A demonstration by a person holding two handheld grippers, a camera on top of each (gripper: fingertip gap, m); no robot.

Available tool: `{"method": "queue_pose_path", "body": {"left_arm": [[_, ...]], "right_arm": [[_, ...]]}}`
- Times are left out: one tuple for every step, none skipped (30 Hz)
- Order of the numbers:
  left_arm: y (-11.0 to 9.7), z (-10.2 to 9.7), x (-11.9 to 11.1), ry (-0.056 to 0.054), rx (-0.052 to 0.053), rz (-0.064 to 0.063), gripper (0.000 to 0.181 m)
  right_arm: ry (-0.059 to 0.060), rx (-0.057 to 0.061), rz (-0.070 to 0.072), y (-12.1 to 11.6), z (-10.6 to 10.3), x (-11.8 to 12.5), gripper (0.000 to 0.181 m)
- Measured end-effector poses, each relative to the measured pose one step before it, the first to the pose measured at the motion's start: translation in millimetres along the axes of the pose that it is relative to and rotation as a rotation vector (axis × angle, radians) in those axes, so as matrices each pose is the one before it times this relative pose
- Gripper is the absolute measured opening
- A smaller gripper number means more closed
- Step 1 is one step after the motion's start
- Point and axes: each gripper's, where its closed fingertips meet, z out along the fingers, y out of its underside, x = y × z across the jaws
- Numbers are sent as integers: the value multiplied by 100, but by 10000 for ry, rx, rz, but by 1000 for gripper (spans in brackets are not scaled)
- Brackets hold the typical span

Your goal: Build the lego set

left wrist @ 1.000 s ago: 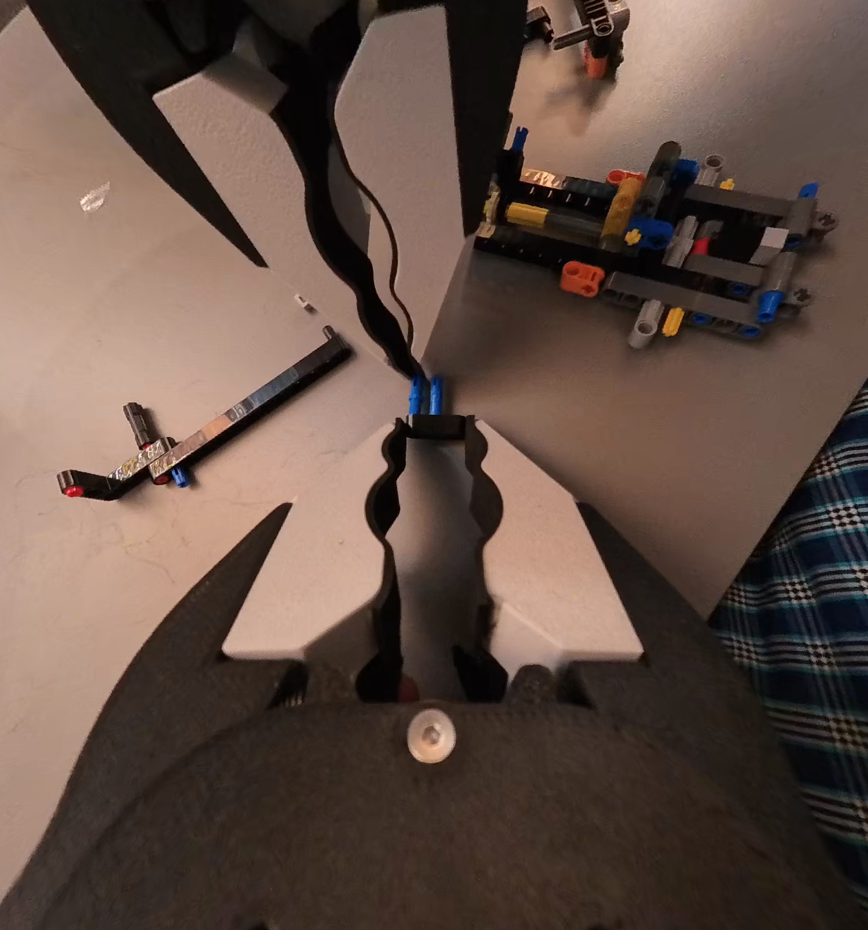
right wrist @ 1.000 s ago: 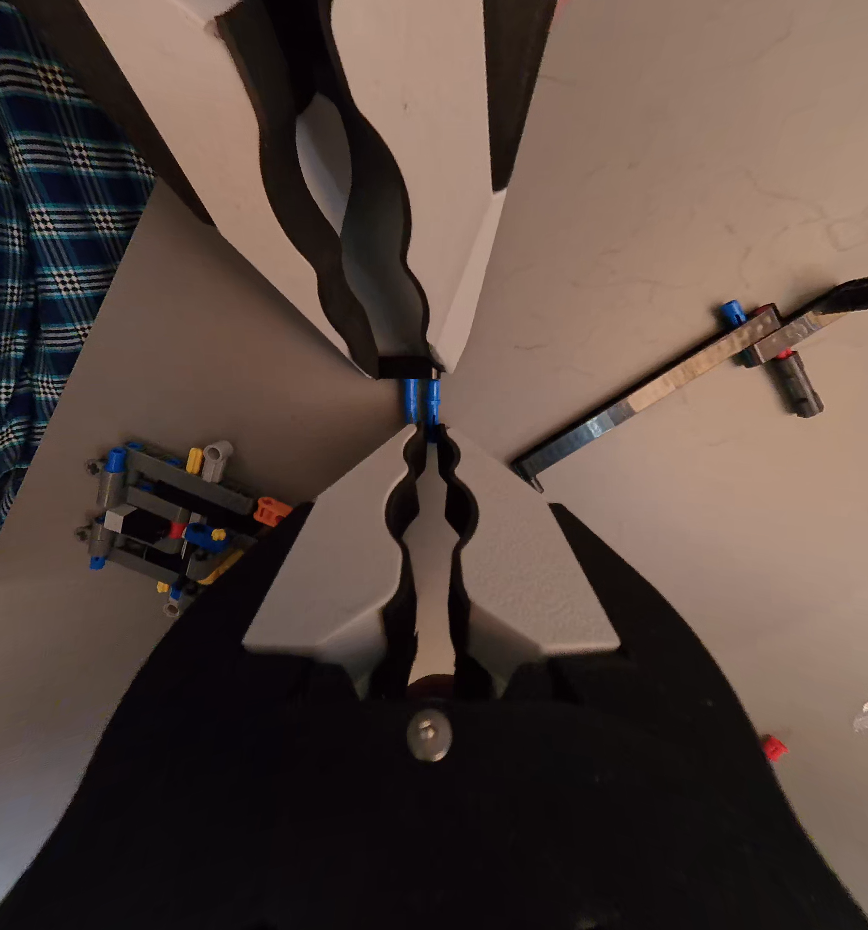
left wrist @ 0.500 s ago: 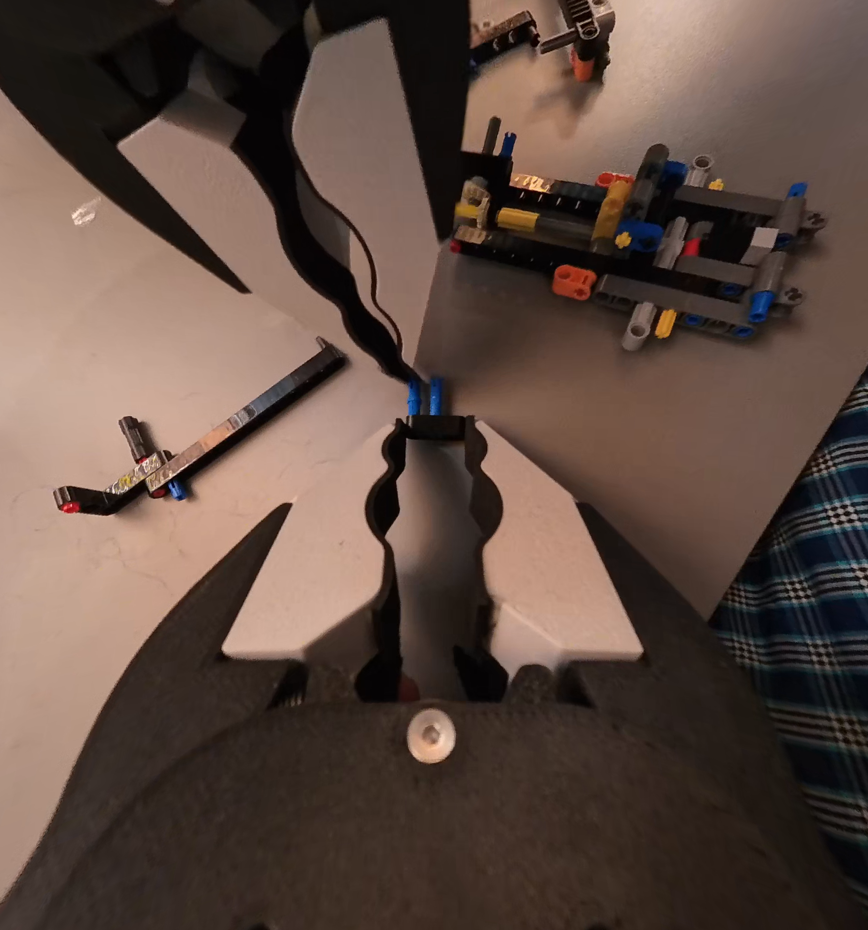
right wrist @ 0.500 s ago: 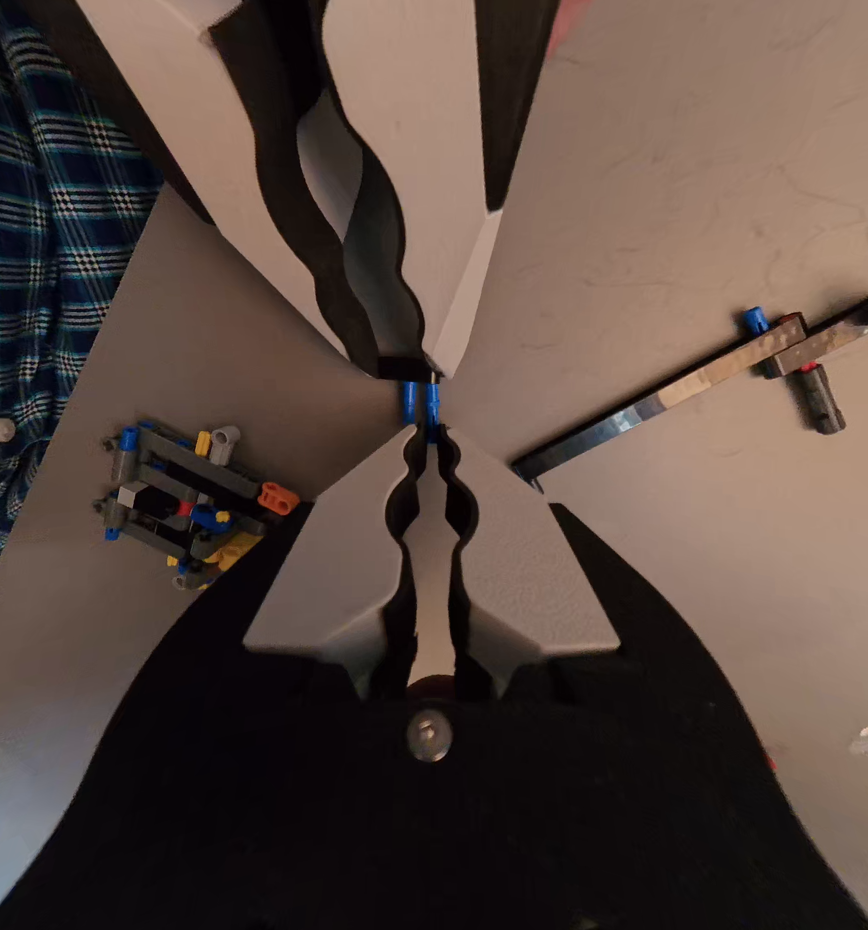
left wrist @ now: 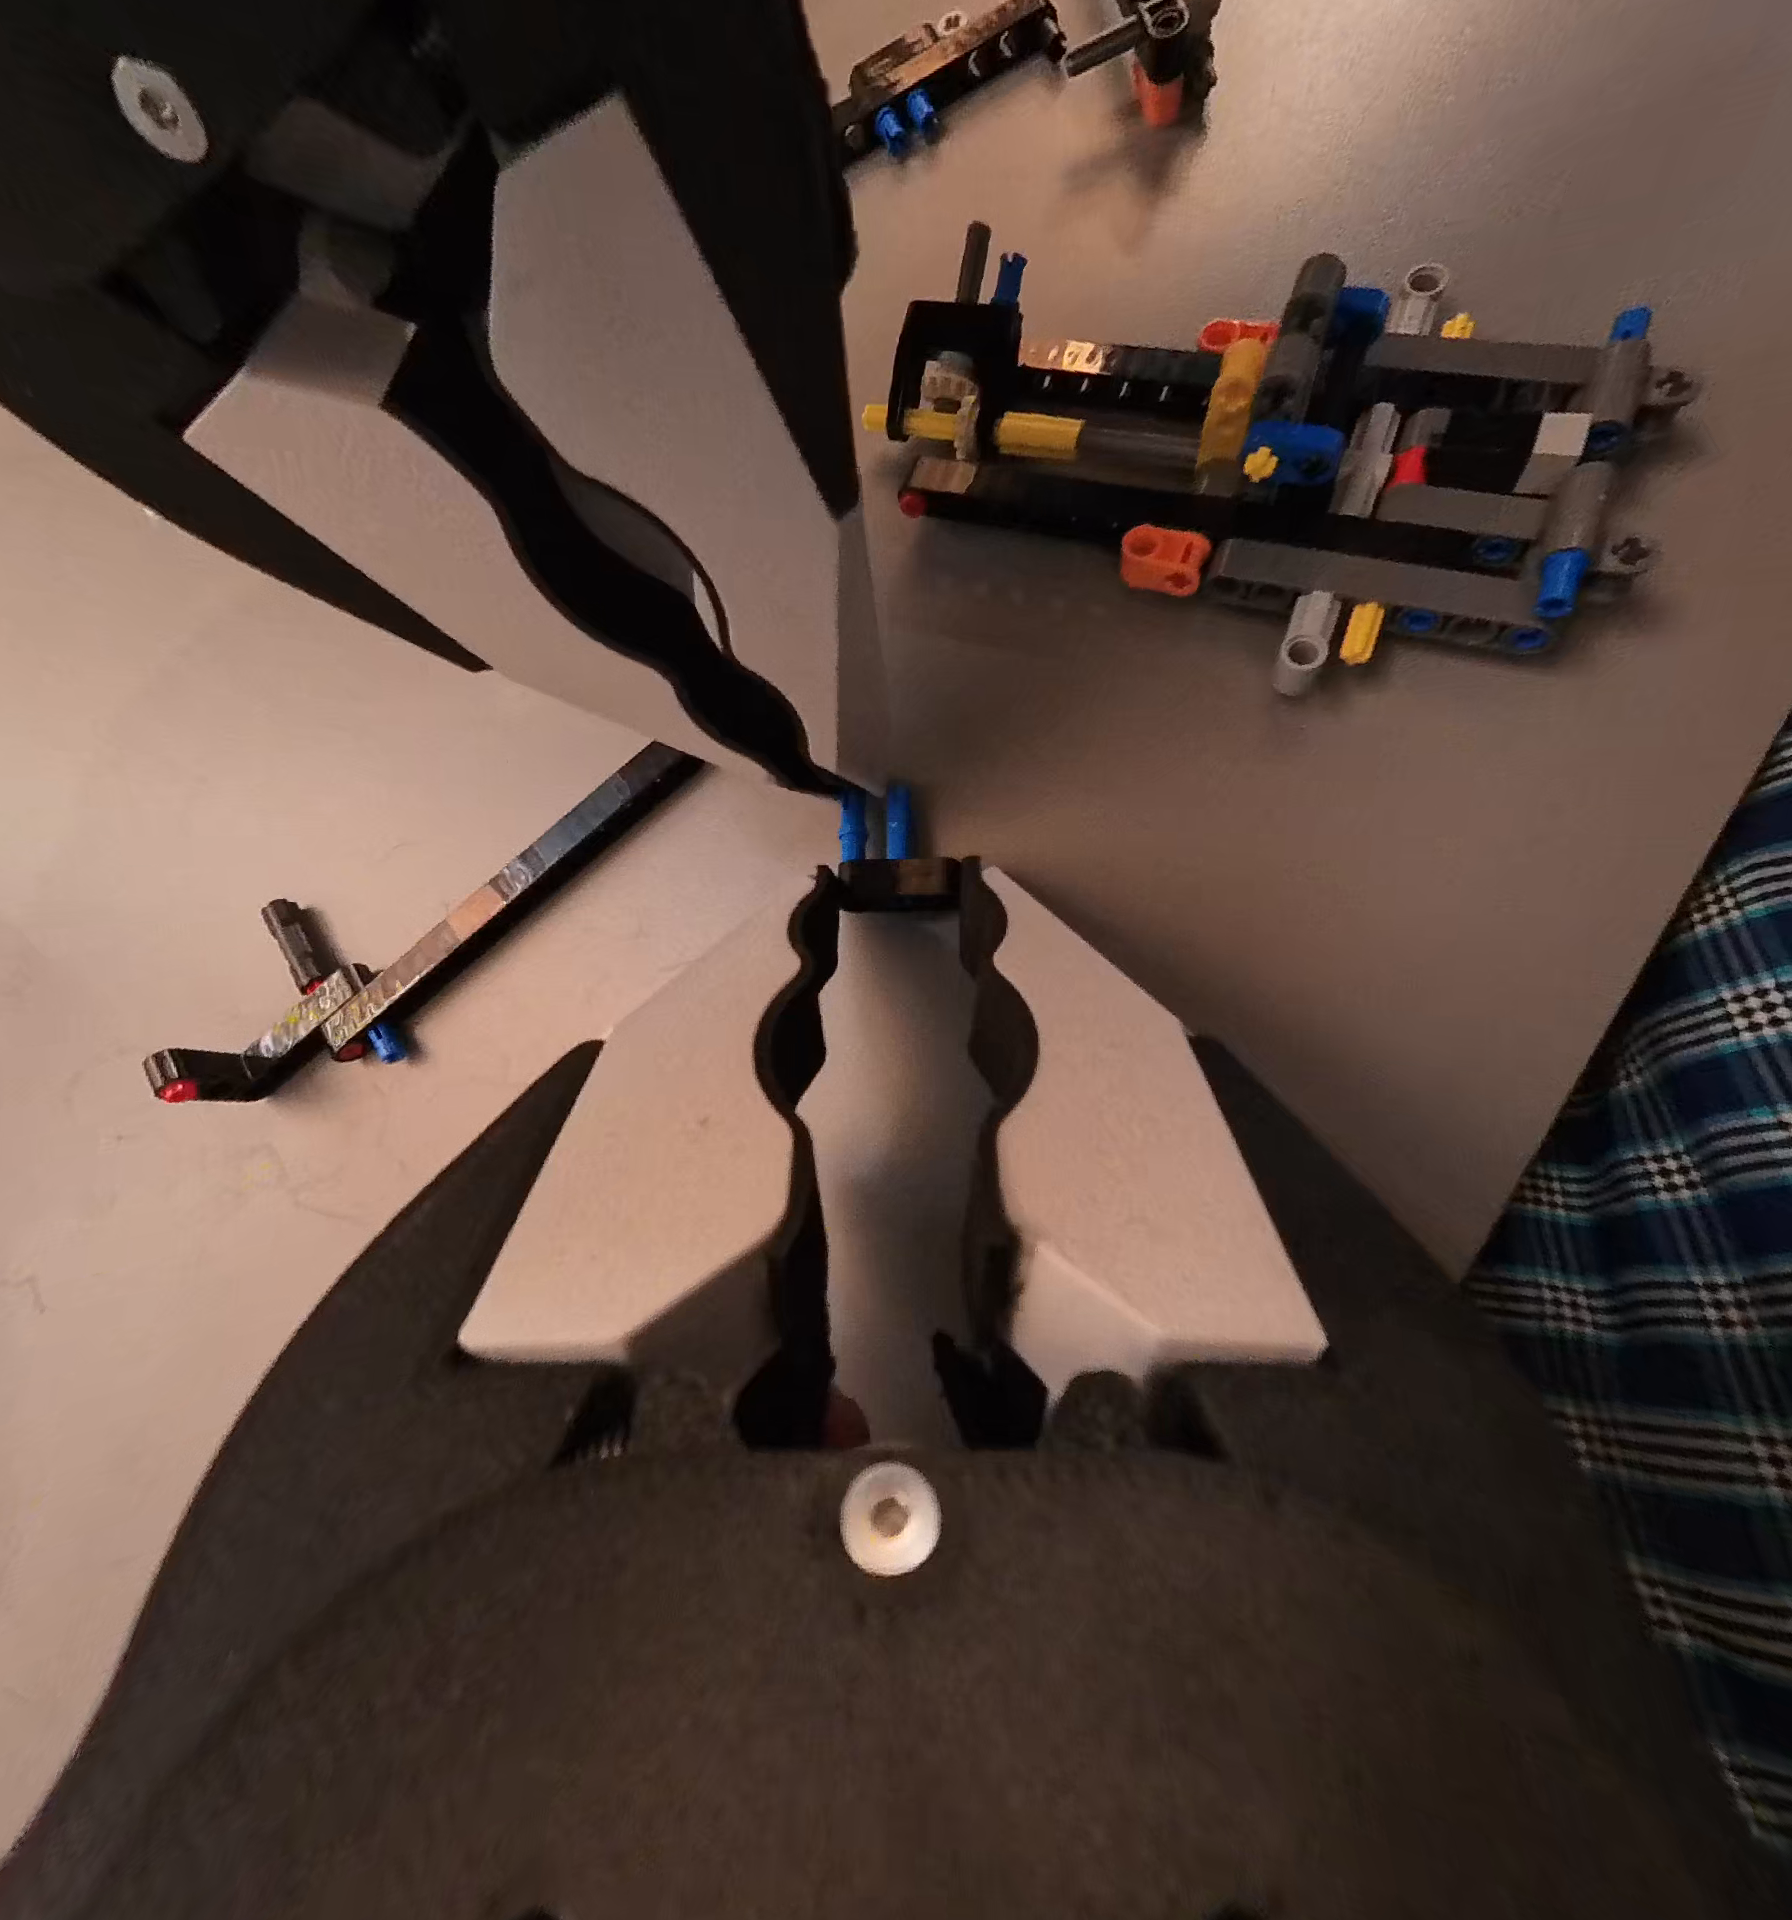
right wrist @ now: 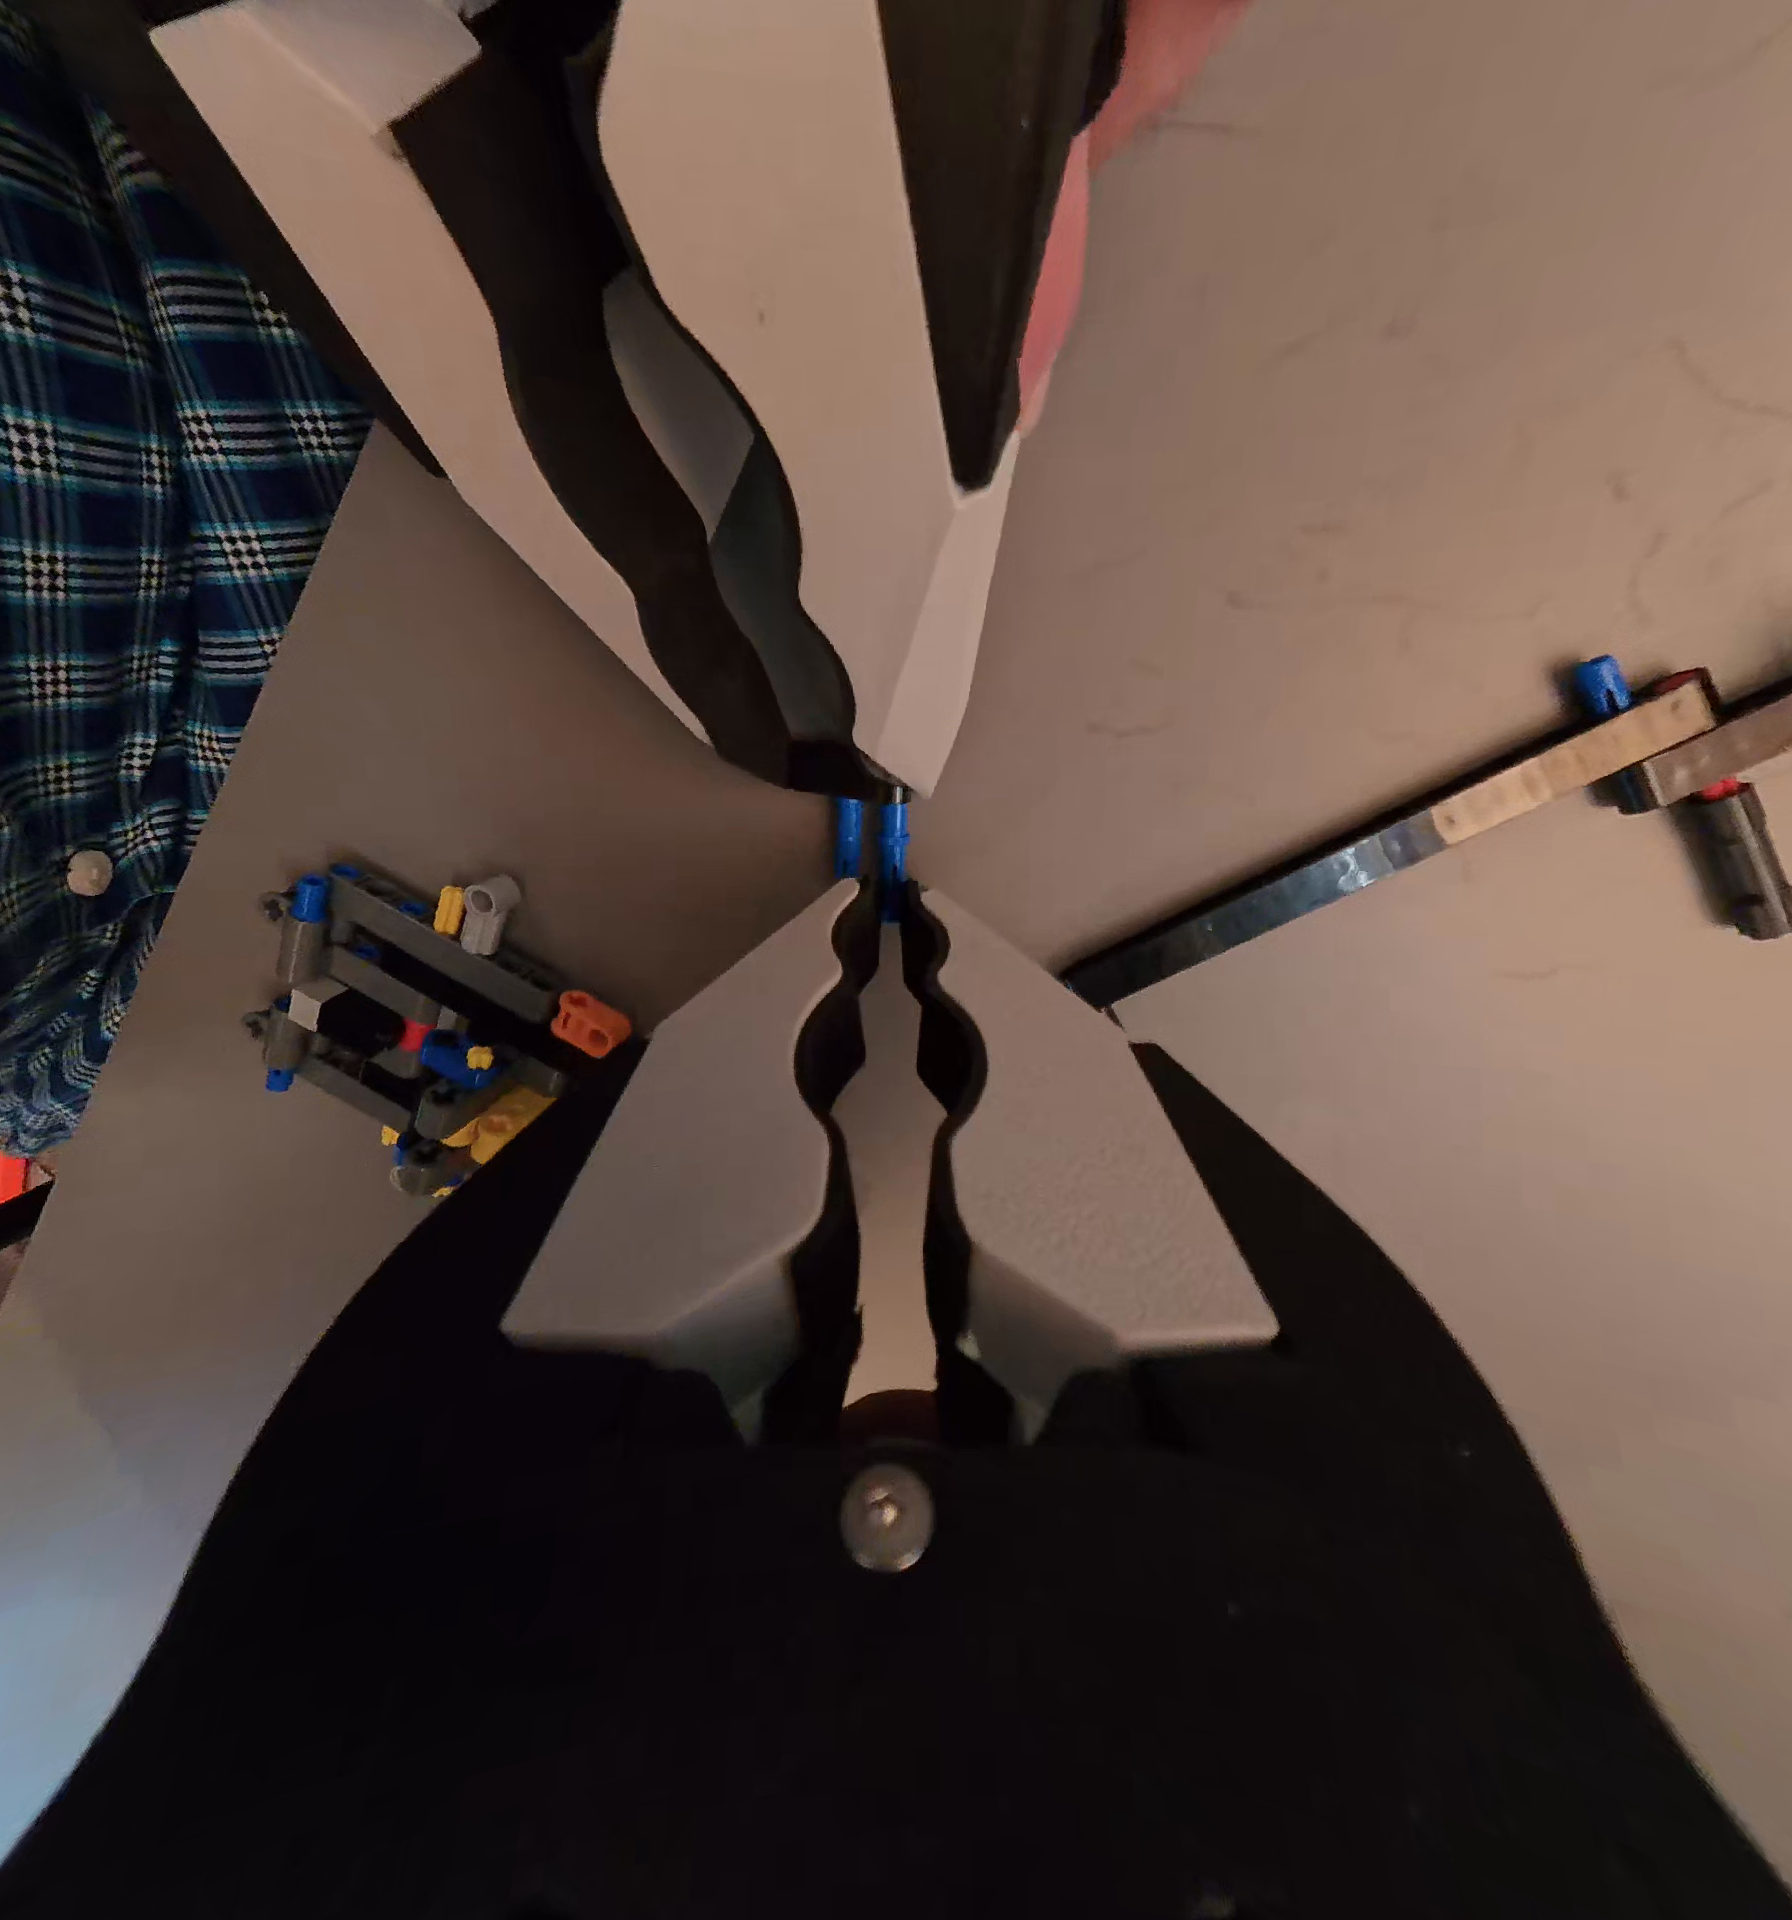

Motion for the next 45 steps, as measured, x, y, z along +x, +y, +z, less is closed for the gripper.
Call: {"method": "queue_pose_path", "body": {"left_arm": [[30, -18, 9, 79, 5, 11, 22], [31, -35, 5, 100, 26, -4, 22], [10, 8, 25, 95, 59, -63, 22], [-4, -1, -8, 20, 57, 18, 22], [-21, -6, 3, -28, 22, 69, 22], [-19, -7, 7, -27, 12, 87, 22], [-19, 5, -6, -1, 36, 85, 22], [3, 9, 8, 89, 50, -56, 22], [29, 12, 16, 136, 56, -157, 22], [23, -5, -3, 102, 14, -106, 22], [-4, 8, 6, 48, 3, -25, 22], [17, -14, -17, 59, -11, -86, 22], [44, -25, 13, 120, -10, -154, 22], [37, -4, 46, 164, -16, -127, 22], [12, 11, 7, 134, 1, -78, 22], [34, 2, 29, 121, -16, -53, 22], [18, 13, 10, 107, -13, -52, 22], [17, 15, 6, 70, -9, -9, 22], [3, 2, 6, 23, -3, -3, 22], [-1, 0, 0, 1, 1, 2, 22], [-2, 3, 1, 7, 1, -8, 22], [2, 1, 2, 18, 1, -17, 22], [-4, 2, 7, -6, 0, 8, 22], [7, 5, -10, -14, 1, 8, 22], [1, 1, 9, 19, 2, -25, 22], [1, -6, 2, 51, 2, -57, 22], [2, 5, 5, 50, 3, -49, 22], [0, 7, -1, 43, 1, -44, 22], [14, 4, 6, 50, 2, -42, 22], [27, -5, -4, 62, -1, -46, 22], [42, 5, 13, 69, -18, -63, 22], [-34, 54, 29, 23, 14, 12, 22], [2, -16, 21, 5, -2, 10, 22], [16, -2, -2, -17, -1, 18, 22], [-7, 6, 0, -15, -1, 13, 22], [-2, 1, 5, -15, -1, 15, 22], [5, -5, 1, -3, 0, 2, 22], [-7, 9, -5, 11, 0, -21, 22], [-8, 13, 4, -1, -5, -14, 22], [-8, 11, 5, -36, -8, 37, 22], [-7, -2, 0, -36, 8, 28, 22], [0, 7, 4, -6, -7, -34, 22], [-1, 1, -5, -1, 1, 5, 22], [-6, 5, 3, -18, -1, 21, 22], [-22, 14, 14, -40, 5, 25, 22]], "right_arm": [[10, 30, 81, -40, 0, 4, 0], [21, 58, 80, -63, 12, -16, 0], [68, 42, 2, -28, 15, -29, 0], [82, 23, 7, -12, 1, 5, 0], [102, 29, -34, -22, 5, 2, 0], [72, 35, -10, -5, 10, 6, 0], [73, 17, -43, -2, -3, 5, 0], [99, -17, -120, 0, 4, -13, 0], [111, -29, -190, -5, 6, 8, 0], [134, -16, -206, -25, 11, 42, 0], [109, -14, -147, 3, 4, 9, 0], [123, 12, -100, -20, 10, 27, 0], [150, 36, -115, -45, 15, 25, 0], [137, 47, -159, -47, 16, 2, 0], [137, 38, -148, -36, 14, 17, 0], [115, 24, -112, -42, 16, 15, 0], [44, 65, -96, -25, 5, 9, 0], [-7, 122, -25, -35, 7, 32, 0], [32, 95, 12, -38, 1, 31, 0], [68, 45, 7, -15, 4, 16, 0], [17, 47, 93, -21, 5, 15, 0], [-6, 33, 88, -14, -1, 14, 0], [8, 40, 71, -17, 13, 14, 0], [20, 87, 92, -27, 2, 38, 0], [64, 86, 58, -16, -1, 7, 0], [109, 80, 36, -2, 2, 20, 0], [98, 118, 65, -2, -6, -5, 0], [117, 129, -38, -8, -6, 10, 0], [131, 105, -53, -7, 7, 8, 0], [90, 108, -1, 4, -10, 6, 0], [105, 116, -69, -21, 18, 28, 0], [103, 128, -82, -128, 52, -3, 0], [99, 60, -69, -195, 90, -35, 0], [138, -53, -185, -63, 34, 7, 0], [64, -34, -20, 0, 0, 8, 0], [-25, 75, 149, -17, 14, 1, 0], [-25, 126, 159, -18, 11, -8, 0], [36, 71, 56, -32, 4, 11, 0], [8, -28, 90, -29, 19, -15, 0], [2, 3, 104, -108, 50, -8, 0], [-9, 20, 135, -51, 23, -5, 0], [-11, 34, 99, -11, 11, 7, 0], [-39, 4, 115, -13, 5, 13, 0], [-6, -37, 54, -7, 8, 6, 0], [-79, -39, 141, 48, -16, -40, 0]]}}
